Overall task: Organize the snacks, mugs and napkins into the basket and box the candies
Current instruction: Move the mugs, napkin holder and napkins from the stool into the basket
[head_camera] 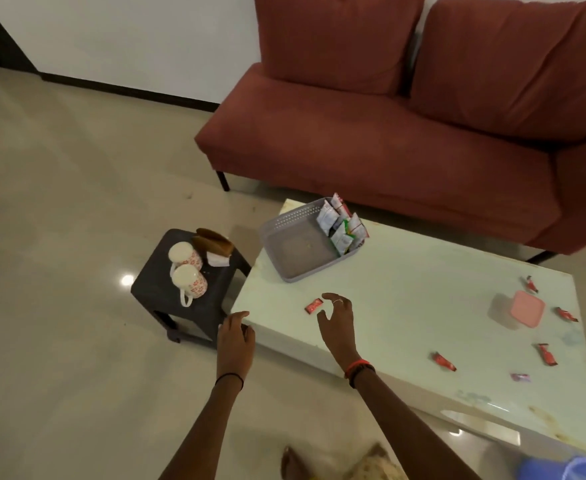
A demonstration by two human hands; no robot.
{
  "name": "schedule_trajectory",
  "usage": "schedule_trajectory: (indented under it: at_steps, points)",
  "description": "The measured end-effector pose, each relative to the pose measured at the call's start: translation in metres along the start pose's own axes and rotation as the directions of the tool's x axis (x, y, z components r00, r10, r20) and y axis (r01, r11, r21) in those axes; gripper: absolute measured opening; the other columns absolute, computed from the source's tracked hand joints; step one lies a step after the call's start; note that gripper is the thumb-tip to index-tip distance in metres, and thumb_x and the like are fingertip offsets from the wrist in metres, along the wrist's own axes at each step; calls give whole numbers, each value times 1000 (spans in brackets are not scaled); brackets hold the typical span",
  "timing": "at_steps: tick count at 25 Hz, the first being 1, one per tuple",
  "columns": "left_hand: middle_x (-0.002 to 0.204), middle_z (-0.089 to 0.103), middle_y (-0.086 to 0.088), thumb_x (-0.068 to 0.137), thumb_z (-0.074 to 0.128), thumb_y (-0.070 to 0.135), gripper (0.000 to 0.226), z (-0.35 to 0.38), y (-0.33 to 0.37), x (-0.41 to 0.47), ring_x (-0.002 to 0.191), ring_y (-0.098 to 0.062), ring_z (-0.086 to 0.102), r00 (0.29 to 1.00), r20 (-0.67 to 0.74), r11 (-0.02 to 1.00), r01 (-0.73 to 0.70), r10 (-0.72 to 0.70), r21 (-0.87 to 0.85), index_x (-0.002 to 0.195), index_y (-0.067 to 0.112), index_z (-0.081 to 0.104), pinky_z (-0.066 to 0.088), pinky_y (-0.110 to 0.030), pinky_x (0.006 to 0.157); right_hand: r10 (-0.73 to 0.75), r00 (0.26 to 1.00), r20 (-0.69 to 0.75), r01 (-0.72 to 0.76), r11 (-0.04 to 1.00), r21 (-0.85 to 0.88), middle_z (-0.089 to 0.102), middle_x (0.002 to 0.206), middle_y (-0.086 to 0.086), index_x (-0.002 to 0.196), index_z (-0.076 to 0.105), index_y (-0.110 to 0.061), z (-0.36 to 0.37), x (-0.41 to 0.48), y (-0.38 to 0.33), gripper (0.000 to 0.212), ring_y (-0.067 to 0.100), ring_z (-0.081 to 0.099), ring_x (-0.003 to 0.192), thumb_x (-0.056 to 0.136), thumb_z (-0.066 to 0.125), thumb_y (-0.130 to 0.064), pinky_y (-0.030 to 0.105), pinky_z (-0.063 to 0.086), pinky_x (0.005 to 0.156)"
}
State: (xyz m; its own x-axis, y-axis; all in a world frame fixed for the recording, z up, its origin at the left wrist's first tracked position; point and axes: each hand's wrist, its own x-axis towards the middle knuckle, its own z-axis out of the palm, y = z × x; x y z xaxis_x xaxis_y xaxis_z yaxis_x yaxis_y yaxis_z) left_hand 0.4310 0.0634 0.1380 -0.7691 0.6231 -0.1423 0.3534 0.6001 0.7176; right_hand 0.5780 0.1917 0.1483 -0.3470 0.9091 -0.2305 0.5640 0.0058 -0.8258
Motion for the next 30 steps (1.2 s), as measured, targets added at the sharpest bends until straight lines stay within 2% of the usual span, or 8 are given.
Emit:
schedule_trajectory:
  at_steps: [2, 4, 7, 11, 14, 21, 26, 30]
  points:
    - [122, 56, -15, 89, 51, 6, 27, -15, -13, 13, 115, -31, 50, 999, -27, 999, 45, -45, -10, 116, 8, 57, 42, -47, 104, 11, 999, 46, -10, 1000, -6, 49, 128, 11, 114, 57, -5, 23, 6, -16, 30, 26, 51, 112, 86, 50, 2, 18, 37, 90]
    - [122, 55, -17, 90, 51, 7, 27, -27, -27, 29, 115, -33, 51, 995, -47, 996, 86, -88, -39, 116, 7, 56, 45, -46, 99, 26, 994, 105, -25, 1000, -11, 50, 126, 13, 117, 55, -7, 47, 17, -30, 34, 29, 53, 106, 85, 48, 1, 27, 40, 91]
    - [124, 54, -18, 88, 53, 7, 29, -37, -42, 50, 116, -34, 50, 991, -58, 992, 114, -117, -44, 117, 6, 55, 45, -46, 99, 24, 984, 174, -15, 999, -52, 51, 128, 14, 123, 52, -9, 77, 33, -40, 36, 27, 49, 118, 88, 51, -2, 21, 30, 93]
    - [124, 53, -21, 89, 53, 8, 31, -53, -68, 99, 114, -36, 52, 982, -77, 985, 170, -172, -23, 120, 5, 55, 46, -49, 98, 31, 969, 245, -29, 1000, -10, 54, 132, 11, 126, 50, -5, 124, 59, -55, 35, 25, 50, 123, 91, 55, -7, 32, 39, 105]
    - [121, 56, -22, 90, 53, 9, 29, -65, -80, 140, 113, -36, 54, 980, -88, 983, 183, -181, 15, 119, 2, 55, 50, -48, 95, 81, 952, 294, -81, 997, -13, 54, 133, 10, 129, 48, -6, 153, 80, -68, 38, 23, 51, 123, 92, 55, -10, 31, 41, 105]
    - [128, 51, -23, 87, 58, 13, 40, -85, -106, 252, 119, -36, 49, 974, -97, 968, 218, -207, 126, 125, 2, 48, 47, -48, 98, 138, 904, 405, -111, 990, -90, 47, 142, 13, 137, 42, -5, 230, 133, -101, 46, 27, 45, 132, 94, 54, -14, 36, 38, 111]
    - [138, 41, -24, 81, 68, 24, 67, -78, -132, 311, 128, -39, 42, 969, -56, 959, 246, -241, 142, 135, 4, 35, 41, -53, 103, 214, 881, 423, -220, 975, -34, 48, 140, 13, 137, 41, -8, 292, 149, -110, 50, 26, 46, 131, 91, 60, -16, 31, 40, 105]
    - [144, 32, -24, 72, 75, 37, 94, -68, -156, 345, 133, -41, 33, 964, 32, 935, 248, -265, 253, 142, 5, 22, 30, -57, 109, 257, 865, 431, -298, 954, 28, 48, 136, 14, 135, 40, -9, 341, 142, -106, 69, 25, 45, 128, 78, 76, -24, 24, 40, 96]
